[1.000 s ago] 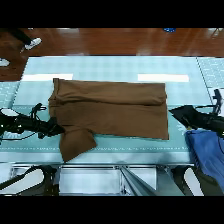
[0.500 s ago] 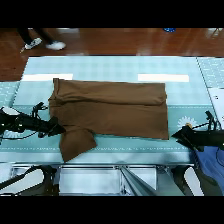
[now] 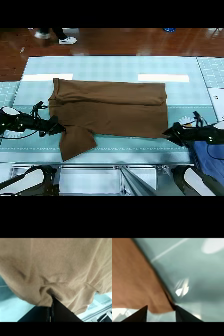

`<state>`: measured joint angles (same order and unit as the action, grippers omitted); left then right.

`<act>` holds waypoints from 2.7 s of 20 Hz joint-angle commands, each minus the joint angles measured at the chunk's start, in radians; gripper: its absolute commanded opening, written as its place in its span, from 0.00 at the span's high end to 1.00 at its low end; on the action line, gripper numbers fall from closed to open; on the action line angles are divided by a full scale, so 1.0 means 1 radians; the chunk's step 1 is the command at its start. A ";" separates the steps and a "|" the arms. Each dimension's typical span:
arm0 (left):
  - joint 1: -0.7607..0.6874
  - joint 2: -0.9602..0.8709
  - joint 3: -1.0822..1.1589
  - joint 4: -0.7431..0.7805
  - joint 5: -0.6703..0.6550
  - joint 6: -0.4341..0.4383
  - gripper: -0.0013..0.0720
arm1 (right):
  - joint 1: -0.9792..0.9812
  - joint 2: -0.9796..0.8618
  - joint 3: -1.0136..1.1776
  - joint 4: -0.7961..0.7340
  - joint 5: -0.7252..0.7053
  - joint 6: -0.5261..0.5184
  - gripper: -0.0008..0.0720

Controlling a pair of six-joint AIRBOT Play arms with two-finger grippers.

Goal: Fold the shirts.

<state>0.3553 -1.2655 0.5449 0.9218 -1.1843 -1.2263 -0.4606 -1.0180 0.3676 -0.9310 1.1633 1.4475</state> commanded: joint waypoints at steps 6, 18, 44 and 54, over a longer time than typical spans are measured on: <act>0.004 0.016 0.052 -0.017 -0.089 0.040 0.96 | 0.126 -0.108 0.106 0.225 -0.085 -0.165 0.96; -0.098 -0.243 0.651 -0.107 -0.030 -0.118 0.96 | 0.183 -0.385 0.566 0.224 -0.121 -0.123 0.96; -0.103 -0.204 0.972 0.167 -0.011 -0.244 0.29 | -0.057 -0.454 0.786 -0.015 -0.105 -0.019 0.43; -0.355 0.167 0.440 0.158 0.158 -0.245 0.29 | 0.003 -0.641 0.685 0.420 -0.156 -0.241 0.41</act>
<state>0.0486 -1.1419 1.0515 1.0843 -1.0634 -1.4658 -0.4629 -1.6024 1.0599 -0.6640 0.9974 1.2861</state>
